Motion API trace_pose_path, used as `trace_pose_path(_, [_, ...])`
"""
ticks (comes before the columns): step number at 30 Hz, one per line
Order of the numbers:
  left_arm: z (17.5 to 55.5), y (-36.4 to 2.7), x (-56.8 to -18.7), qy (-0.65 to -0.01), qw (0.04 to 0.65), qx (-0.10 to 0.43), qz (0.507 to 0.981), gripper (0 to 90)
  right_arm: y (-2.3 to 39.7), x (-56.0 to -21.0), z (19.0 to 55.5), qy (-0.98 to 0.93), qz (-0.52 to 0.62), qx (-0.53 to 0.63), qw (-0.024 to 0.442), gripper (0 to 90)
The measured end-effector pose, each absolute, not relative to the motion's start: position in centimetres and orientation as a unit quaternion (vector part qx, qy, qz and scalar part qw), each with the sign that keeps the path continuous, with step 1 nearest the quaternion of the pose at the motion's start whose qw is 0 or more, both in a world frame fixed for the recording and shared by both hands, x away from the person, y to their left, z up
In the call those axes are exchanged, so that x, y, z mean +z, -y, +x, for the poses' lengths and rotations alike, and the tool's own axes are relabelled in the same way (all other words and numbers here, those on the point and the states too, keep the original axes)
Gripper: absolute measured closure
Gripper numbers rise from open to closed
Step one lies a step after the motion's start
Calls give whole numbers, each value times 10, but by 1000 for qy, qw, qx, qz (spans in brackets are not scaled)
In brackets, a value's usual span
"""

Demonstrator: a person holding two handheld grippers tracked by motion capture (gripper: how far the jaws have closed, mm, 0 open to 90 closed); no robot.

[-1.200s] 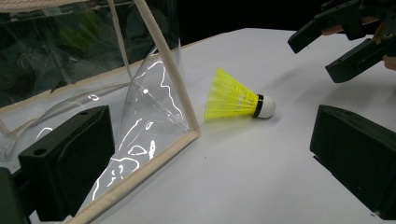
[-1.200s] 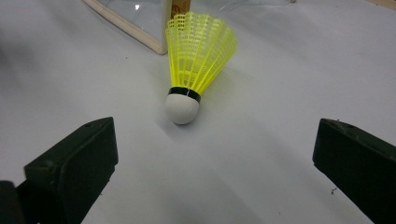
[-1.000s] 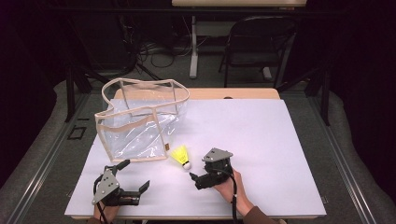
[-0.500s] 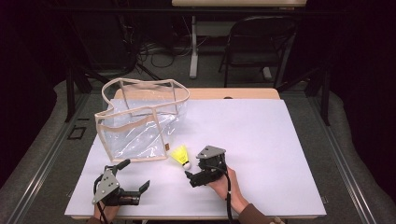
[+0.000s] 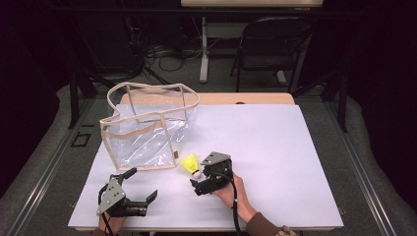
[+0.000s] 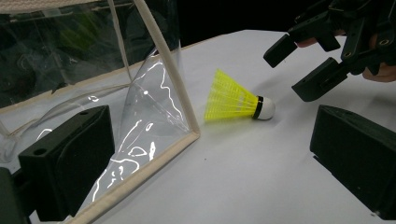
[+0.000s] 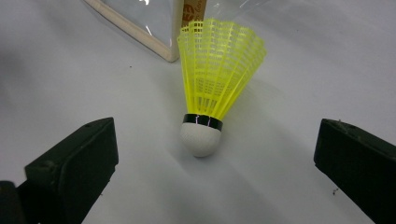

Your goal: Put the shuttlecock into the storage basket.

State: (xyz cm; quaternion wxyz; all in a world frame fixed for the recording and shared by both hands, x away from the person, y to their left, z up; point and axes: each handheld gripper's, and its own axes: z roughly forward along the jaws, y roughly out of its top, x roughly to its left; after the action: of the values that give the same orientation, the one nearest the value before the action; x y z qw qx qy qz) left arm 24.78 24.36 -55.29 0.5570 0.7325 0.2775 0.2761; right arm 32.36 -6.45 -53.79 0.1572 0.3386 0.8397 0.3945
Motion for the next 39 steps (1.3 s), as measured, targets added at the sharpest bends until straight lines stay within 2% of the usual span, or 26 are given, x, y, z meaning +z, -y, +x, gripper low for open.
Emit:
trace_pose_path(5, [248,-244,-553,-278,557,276,732,0,57,-539,325,-840,340,392,156,29])
trace_pose_path(10, [248,-244,-553,-277,556,277,733,0,50,-541,326,-837,352,386,160,135])
trace_pose_path(14, [248,-244,-552,-277,556,277,733,0,46,-542,327,-837,357,383,162,158])
trace_pose_path(15, [248,-244,-552,-277,556,277,733,0,42,-544,327,-837,361,379,160,203])
trace_pose_path(16, [248,-244,-552,-277,556,277,733,0,42,-544,327,-837,361,379,160,203])
trace_pose_path(17, [248,-244,-552,-277,557,277,732,0,38,-546,327,-836,368,373,163,248])
trace_pose_path(24, [247,-245,-552,-278,558,276,732,0,32,-553,328,-832,391,358,163,382])
trace_pose_path(39, [248,-244,-552,-277,558,276,732,0,31,-558,330,-819,423,354,158,575])
